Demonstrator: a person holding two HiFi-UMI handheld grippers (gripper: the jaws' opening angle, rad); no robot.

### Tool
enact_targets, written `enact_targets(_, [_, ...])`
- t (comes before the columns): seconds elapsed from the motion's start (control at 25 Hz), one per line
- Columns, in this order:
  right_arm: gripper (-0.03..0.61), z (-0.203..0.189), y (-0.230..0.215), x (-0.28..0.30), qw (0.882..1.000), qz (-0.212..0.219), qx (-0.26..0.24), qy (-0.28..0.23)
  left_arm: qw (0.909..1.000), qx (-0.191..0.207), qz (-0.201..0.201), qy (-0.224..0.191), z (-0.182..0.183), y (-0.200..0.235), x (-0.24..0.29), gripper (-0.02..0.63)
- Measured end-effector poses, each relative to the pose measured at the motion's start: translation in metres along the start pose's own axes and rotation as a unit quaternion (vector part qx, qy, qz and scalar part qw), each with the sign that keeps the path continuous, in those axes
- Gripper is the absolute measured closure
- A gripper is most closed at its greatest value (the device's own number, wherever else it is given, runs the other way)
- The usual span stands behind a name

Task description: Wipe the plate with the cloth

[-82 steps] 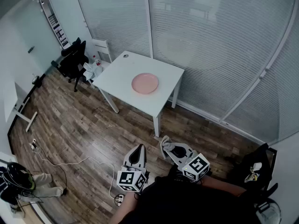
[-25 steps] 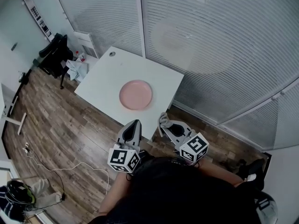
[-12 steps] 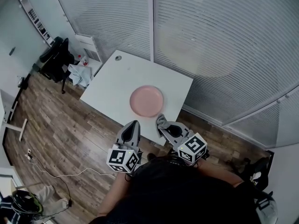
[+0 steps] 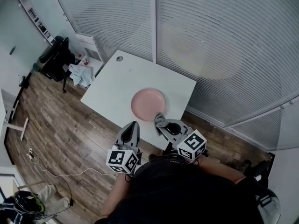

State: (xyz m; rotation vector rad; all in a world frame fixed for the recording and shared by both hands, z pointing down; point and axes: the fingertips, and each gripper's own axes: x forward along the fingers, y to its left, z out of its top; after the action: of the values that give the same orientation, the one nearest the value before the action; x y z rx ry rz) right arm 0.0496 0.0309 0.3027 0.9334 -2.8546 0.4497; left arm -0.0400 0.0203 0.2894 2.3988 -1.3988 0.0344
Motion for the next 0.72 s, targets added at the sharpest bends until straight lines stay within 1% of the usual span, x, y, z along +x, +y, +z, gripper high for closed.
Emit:
enact_targets(0.2, [0.538,0.009,-0.031,0.006,1.000,0.011,0.000,0.002,0.9999,-0.001,0.015,0.001,0.004,0.003,0.028,0.597])
enact_targets(0.4, [0.538,0.020,-0.079,0.018,1.000,0.031,-0.005,0.006,0.9996,-0.007,0.027,0.000,0.009,0.003,0.076,0.597])
enact_targets(0.6, [0.538,0.022,-0.108,0.026,0.999,0.049,-0.010,0.009,0.9987,-0.012,0.050,-0.005,0.006,0.009,0.098,0.597])
enact_targets(0.72, [0.538,0.018,-0.112,0.028,0.998,0.056,-0.007,0.017,0.9977,-0.020,0.065,0.001,-0.001,0.010,0.096,0.597])
